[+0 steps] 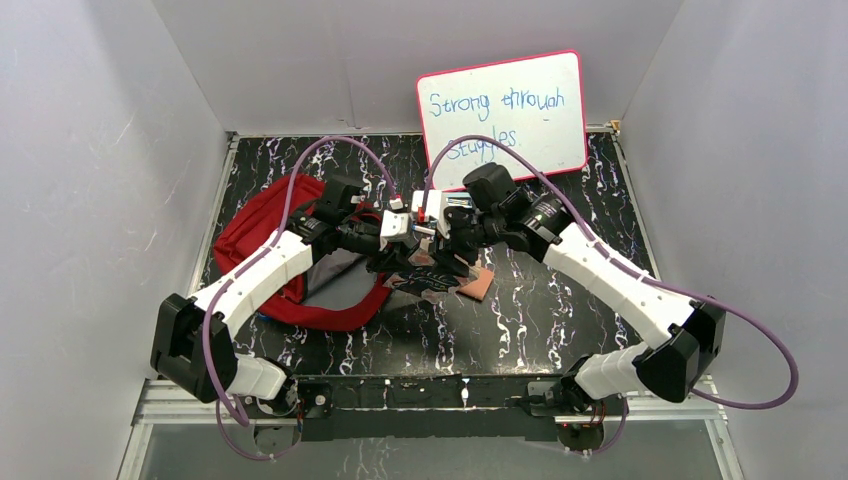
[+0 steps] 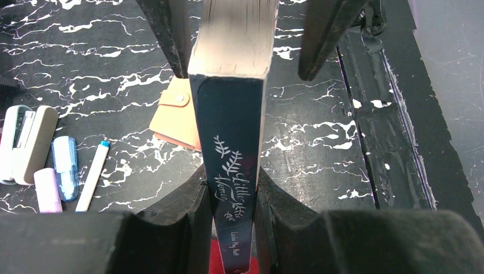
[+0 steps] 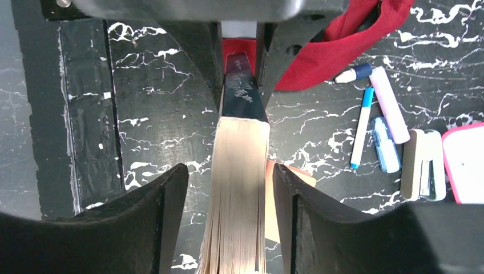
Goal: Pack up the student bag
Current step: Pick up the book from the center of the board.
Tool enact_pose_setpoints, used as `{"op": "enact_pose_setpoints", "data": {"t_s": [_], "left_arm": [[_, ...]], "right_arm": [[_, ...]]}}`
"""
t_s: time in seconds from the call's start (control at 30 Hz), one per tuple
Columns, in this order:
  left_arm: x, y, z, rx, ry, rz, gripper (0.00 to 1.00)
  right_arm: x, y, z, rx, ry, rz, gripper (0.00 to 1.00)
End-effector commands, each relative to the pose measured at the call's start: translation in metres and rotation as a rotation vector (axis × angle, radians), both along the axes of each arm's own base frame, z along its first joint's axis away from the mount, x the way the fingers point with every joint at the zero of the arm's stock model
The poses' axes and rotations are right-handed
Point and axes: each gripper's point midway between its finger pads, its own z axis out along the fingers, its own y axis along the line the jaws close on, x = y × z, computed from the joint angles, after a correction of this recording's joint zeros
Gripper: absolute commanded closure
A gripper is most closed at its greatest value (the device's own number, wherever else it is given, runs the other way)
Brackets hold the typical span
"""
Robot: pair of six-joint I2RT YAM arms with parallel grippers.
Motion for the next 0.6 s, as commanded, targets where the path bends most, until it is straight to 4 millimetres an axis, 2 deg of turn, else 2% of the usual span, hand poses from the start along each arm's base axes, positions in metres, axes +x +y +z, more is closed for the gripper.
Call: {"op": "enact_pose_setpoints", "data": {"t_s": [0.0, 0.23, 0.33, 0.47, 0.5, 0.57], "left_arm": [[0.000, -0.009, 0.033, -0.083, -0.067, -0.058, 1.00], [-0.003, -0.008, 0.033, -0.085, -0.063, -0.066, 1.00], [-0.003, -0.008, 0.032, -0.082, -0.063, -0.064, 1.00], [-0.002, -0.008, 0.033, -0.081, -0.062, -0.061, 1.00], [-0.002, -0.007, 0.032, -0.077, -0.060, -0.057, 0.94], [-0.001, -0.006, 0.031, -0.069, -0.065, -0.042, 0.84]], "right_arm": [[0.006, -0.005, -0.009, -0.061, -0.018, -0.026, 0.40], [0.010, -0.003, -0.020, -0.081, -0.019, -0.036, 0.54], [0.007, 0.000, -0.018, -0.067, -0.019, -0.022, 0.70], [0.001, 0.002, -0.008, -0.021, -0.028, 0.008, 0.96], [-0.001, 0.002, -0.004, -0.002, -0.036, 0.014, 1.00], [-0.004, 0.001, 0.006, 0.040, -0.062, 0.011, 1.00]]}}
